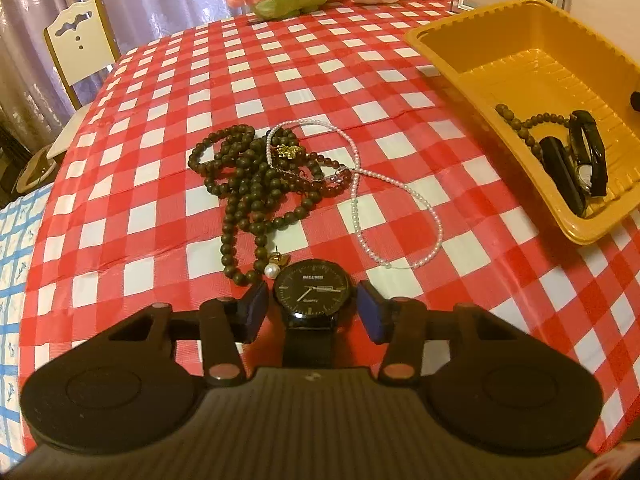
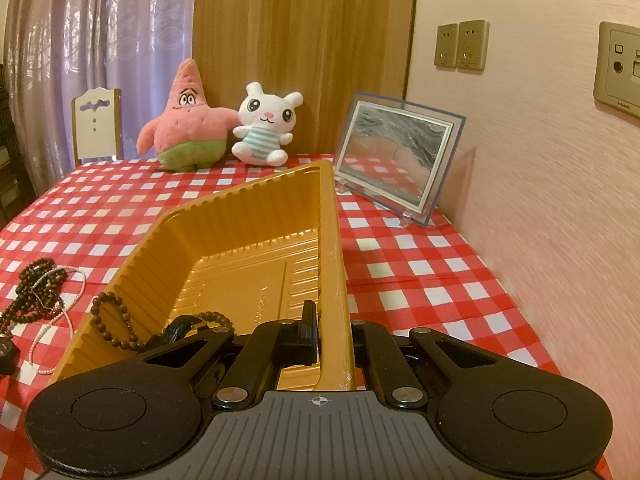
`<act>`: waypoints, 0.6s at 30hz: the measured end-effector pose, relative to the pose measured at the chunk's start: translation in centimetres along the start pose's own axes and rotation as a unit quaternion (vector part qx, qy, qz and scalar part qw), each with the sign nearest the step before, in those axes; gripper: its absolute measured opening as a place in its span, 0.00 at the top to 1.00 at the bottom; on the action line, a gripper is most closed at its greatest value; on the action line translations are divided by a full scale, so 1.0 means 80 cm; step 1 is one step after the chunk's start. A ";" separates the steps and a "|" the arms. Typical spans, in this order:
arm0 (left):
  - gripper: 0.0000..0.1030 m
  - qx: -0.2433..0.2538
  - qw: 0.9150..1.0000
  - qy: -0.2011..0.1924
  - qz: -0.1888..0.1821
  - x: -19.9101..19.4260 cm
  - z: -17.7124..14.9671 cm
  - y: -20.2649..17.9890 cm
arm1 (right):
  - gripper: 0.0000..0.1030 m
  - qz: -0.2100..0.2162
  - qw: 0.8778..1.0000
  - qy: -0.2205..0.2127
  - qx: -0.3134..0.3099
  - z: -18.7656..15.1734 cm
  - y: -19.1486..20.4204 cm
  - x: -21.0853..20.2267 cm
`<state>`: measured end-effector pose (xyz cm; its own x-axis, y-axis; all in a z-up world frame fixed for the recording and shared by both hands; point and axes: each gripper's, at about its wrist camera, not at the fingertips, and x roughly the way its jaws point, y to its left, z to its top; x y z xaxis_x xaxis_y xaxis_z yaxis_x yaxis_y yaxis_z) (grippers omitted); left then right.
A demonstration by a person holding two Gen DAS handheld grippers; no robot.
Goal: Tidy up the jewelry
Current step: 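Return the left gripper to the pile and grasp the black wristwatch strap, then carry the black wristwatch over the orange tray and open the left gripper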
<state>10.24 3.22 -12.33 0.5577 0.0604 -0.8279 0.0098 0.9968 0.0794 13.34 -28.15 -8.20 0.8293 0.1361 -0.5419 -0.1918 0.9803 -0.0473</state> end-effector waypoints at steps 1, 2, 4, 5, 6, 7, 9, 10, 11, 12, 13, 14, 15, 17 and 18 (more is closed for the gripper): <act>0.56 -0.001 1.000 0.000 0.001 0.001 0.000 0.000 | 0.96 0.000 1.000 0.000 0.000 0.000 0.000 0.000; 0.57 -0.002 1.000 -0.001 0.001 0.001 0.001 0.000 | 0.96 0.000 1.000 0.000 0.000 0.000 -0.001 0.000; 0.58 -0.005 1.000 -0.001 0.000 0.002 0.002 -0.001 | 0.97 0.000 1.000 0.000 -0.001 -0.001 -0.001 0.000; 0.58 -0.006 1.000 -0.001 0.000 0.002 0.002 -0.001 | 0.96 0.000 1.000 0.000 0.000 -0.001 -0.001 0.000; 0.59 -0.006 1.000 -0.001 0.000 0.002 0.002 -0.001 | 0.96 0.000 1.000 0.001 0.000 -0.001 -0.001 0.000; 0.59 -0.005 1.000 -0.001 0.000 0.002 0.003 -0.002 | 0.96 0.000 1.000 0.001 0.000 -0.001 -0.001 0.000; 0.59 -0.008 1.000 -0.001 0.000 0.002 0.003 -0.001 | 0.96 0.000 1.000 0.000 -0.001 -0.001 -0.001 0.000; 0.59 -0.008 1.000 -0.002 0.000 0.001 0.003 -0.002 | 0.96 0.000 1.000 0.000 -0.001 -0.001 -0.002 0.000; 0.59 -0.007 1.000 -0.003 0.002 0.000 0.003 -0.002 | 0.96 0.000 1.000 0.000 0.000 -0.001 -0.001 0.000; 0.59 -0.007 1.000 -0.004 0.002 -0.002 0.002 -0.002 | 0.96 0.000 1.000 0.000 0.000 -0.001 -0.001 0.000; 0.59 -0.007 1.000 -0.007 0.002 -0.005 0.002 -0.002 | 0.96 0.000 1.000 0.000 0.000 -0.001 -0.001 0.000; 0.59 -0.007 1.000 -0.009 0.001 -0.008 0.002 -0.001 | 0.96 0.001 1.000 0.000 0.000 -0.001 -0.001 0.001; 0.59 -0.009 1.000 -0.012 0.001 -0.012 0.002 0.001 | 0.96 0.000 1.000 0.000 0.000 -0.002 -0.001 0.001; 0.59 -0.012 1.000 -0.018 0.002 -0.021 0.003 0.004 | 0.97 0.001 1.000 0.000 0.001 -0.002 -0.001 0.001; 0.59 -0.013 1.000 -0.021 0.003 -0.025 0.004 0.006 | 0.97 0.001 1.000 0.000 0.001 -0.003 -0.001 0.001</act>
<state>9.40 3.53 -10.46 0.5916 0.0641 -0.8037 -0.0142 0.9975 0.0691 13.33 -28.28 -8.41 0.8293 0.1374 -0.5417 -0.1917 0.9804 -0.0446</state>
